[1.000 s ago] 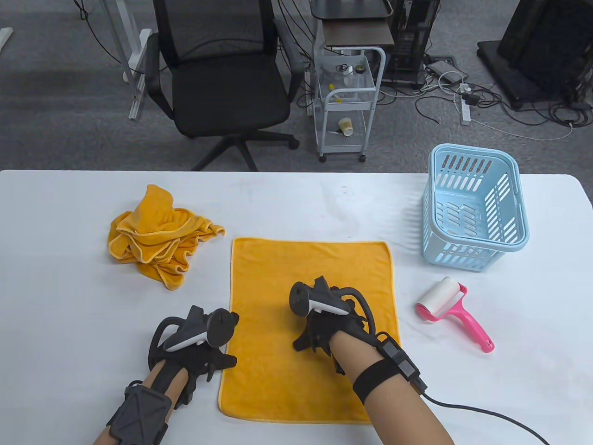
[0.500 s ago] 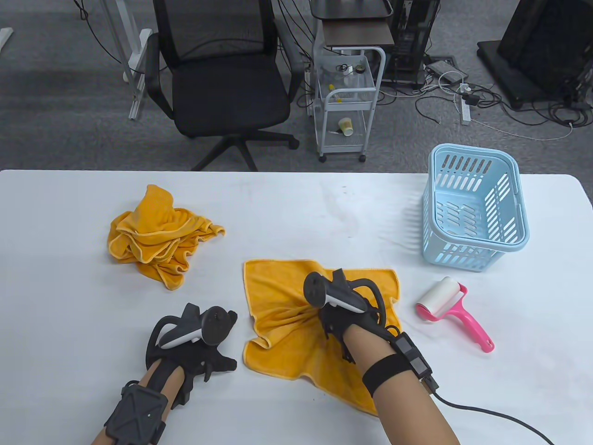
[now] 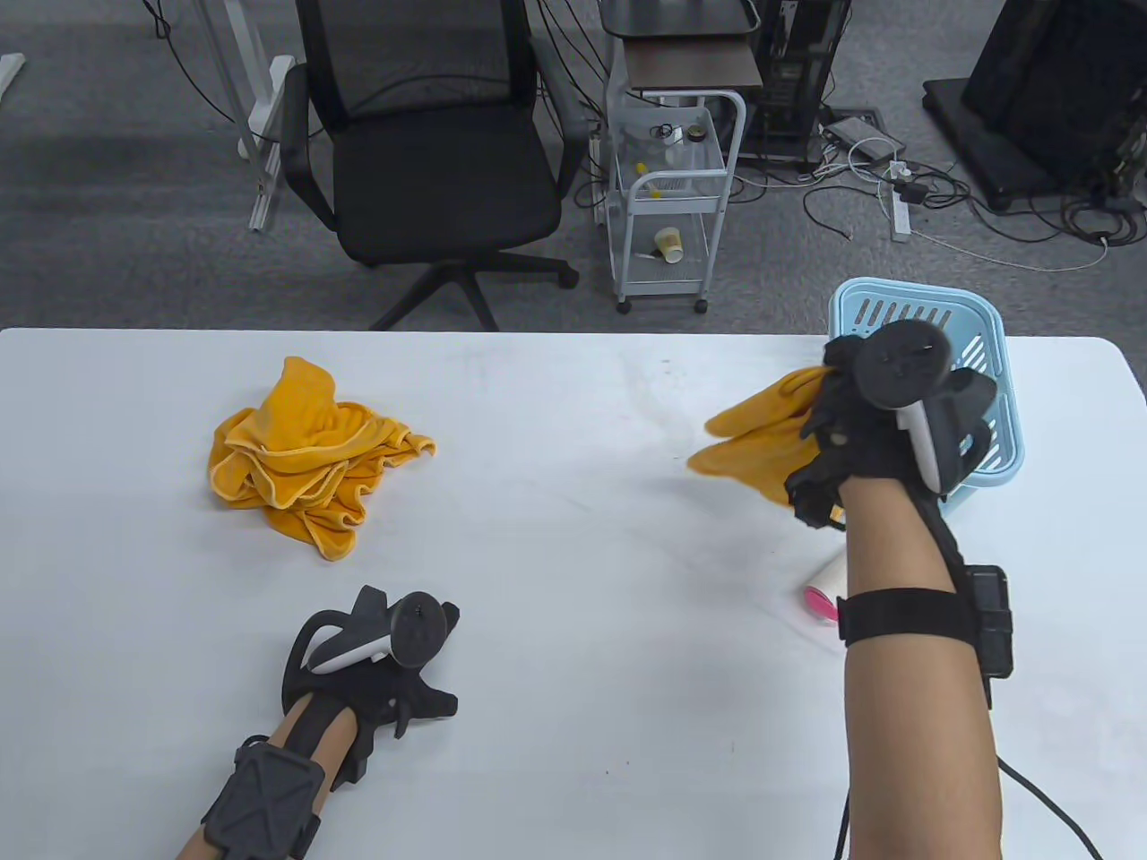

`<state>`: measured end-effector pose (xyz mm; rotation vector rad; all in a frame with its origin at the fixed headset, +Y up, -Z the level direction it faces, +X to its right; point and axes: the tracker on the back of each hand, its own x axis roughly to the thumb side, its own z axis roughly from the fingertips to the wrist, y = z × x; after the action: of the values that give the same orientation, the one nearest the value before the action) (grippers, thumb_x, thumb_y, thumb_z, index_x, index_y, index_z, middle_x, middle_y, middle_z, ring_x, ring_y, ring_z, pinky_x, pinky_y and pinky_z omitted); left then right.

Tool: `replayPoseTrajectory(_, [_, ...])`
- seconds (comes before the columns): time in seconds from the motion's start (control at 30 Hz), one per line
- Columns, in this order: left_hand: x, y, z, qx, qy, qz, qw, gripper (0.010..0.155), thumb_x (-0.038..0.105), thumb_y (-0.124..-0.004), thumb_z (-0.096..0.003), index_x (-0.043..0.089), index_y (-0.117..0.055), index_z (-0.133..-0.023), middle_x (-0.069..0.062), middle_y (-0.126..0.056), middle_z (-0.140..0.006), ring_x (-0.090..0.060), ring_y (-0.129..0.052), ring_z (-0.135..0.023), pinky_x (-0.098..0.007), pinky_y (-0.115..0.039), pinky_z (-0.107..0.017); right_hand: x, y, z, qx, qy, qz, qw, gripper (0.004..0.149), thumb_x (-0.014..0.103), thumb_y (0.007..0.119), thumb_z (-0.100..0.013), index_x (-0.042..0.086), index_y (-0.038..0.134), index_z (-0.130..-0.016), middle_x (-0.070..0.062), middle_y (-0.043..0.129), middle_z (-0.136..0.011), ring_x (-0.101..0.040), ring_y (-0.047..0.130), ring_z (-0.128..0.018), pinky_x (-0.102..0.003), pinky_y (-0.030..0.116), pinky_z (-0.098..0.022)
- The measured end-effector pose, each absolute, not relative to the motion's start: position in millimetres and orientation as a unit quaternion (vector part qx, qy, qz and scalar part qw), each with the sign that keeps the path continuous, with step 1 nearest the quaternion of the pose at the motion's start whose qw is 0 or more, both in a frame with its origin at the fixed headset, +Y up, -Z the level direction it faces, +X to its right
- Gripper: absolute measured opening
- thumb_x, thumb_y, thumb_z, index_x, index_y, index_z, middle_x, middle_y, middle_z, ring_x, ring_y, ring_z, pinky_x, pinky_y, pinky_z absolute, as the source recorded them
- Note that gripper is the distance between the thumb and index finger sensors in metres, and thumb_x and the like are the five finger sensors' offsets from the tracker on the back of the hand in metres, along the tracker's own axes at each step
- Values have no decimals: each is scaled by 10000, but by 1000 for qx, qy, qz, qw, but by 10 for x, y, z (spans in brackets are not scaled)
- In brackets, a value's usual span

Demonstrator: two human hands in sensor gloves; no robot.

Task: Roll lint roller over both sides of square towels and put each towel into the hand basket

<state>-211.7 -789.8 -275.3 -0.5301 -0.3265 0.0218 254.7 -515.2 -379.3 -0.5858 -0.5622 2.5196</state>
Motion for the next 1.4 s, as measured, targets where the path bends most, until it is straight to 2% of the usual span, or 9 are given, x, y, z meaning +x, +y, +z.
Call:
replayPoseTrajectory(0.1, [-2117, -7897, -2754, -261, -161, 10, 952, 947, 661, -895, -341, 330, -423, -1092, -101, -465, -1211, -417, -598, -1066, -674, -541, -747, 2818, -4949, -3801, -231, -261, 895, 280, 568, 249, 894, -491, 127, 682, -1004, -193, 556, -1019, -319, 902, -804, -423, 893, -560])
replayPoseTrajectory(0.2, [-2116, -7897, -2754, -260, -160, 9, 952, 941, 659, -895, -342, 328, -432, -1092, -101, -466, -1211, -416, -601, -1065, -673, -542, -746, 2982, -5006, -3900, -225, -252, 892, 301, 671, 297, 894, -495, 116, 576, -1057, -205, 447, -1062, -348, 810, -909, -441, 824, -636])
replayPoseTrajectory(0.37, [-2116, -7898, -2757, -260, -160, 9, 952, 935, 657, -894, -345, 329, -437, -1092, -101, -467, -1210, -416, -602, -1063, -672, -541, -748, 3206, -5634, -4088, -230, -145, 899, 344, 774, 436, 831, -518, 87, 456, -1099, -262, 322, -1101, -468, 608, -1001, -545, 713, -659])
replayPoseTrajectory(0.43, [-2116, -7898, -2759, -260, -161, 9, 952, 932, 655, -894, -346, 329, -440, -1091, -101, -469, -1210, -417, -603, -1062, -672, -541, -747, 3251, -5923, -4129, -236, -94, 905, 342, 734, 476, 797, -531, 140, 497, -1111, -235, 323, -1130, -542, 496, -1004, -635, 683, -624])
replayPoseTrajectory(0.5, [-2116, -7897, -2760, -260, -161, 9, 952, 933, 657, -893, -346, 329, -439, -1092, -100, -468, -1211, -415, -604, -1062, -671, -541, -748, 3248, -6046, -4136, -236, -79, 910, 331, 721, 484, 781, -535, 153, 504, -1112, -227, 313, -1134, -555, 474, -1000, -652, 672, -616])
replayPoseTrajectory(0.6, [-2115, -7898, -2760, -259, -161, 8, 952, 930, 656, -893, -347, 328, -443, -1091, -101, -471, -1210, -416, -605, -1061, -672, -540, -748, 3178, -6119, -4137, -217, -62, 926, 303, 708, 485, 767, -540, 159, 508, -1113, -199, 353, -1144, -530, 455, -1019, -662, 623, -635])
replayPoseTrajectory(0.77, [-2109, -7898, -2761, -258, -161, 5, 952, 929, 655, -893, -347, 328, -443, -1092, -104, -473, -1209, -418, -606, -1061, -671, -542, -747, 2917, -6016, -4041, -172, -65, 954, 238, 694, 488, 762, -542, 162, 531, -1109, -184, 388, -1147, -510, 444, -1029, -660, 593, -650])
replayPoseTrajectory(1.0, [-2102, -7900, -2759, -257, -160, 1, 953, 926, 654, -891, -348, 329, -444, -1091, -105, -474, -1208, -418, -610, -1059, -671, -543, -747, 2385, -5987, -3700, -89, -86, 981, 151, 703, 515, 757, -540, 156, 550, -1107, -190, 409, -1144, -511, 454, -1027, -656, 592, -651])
replayPoseTrajectory(1.4, [-2082, -7901, -2751, -254, -158, -7, 954, 923, 653, -889, -349, 327, -446, -1090, -105, -476, -1206, -415, -615, -1059, -670, -545, -746, 1996, -6653, -3053, -17, -107, 990, 95, 703, 532, 756, -540, 142, 584, -1099, -192, 437, -1141, -516, 466, -1021, -655, 595, -645])
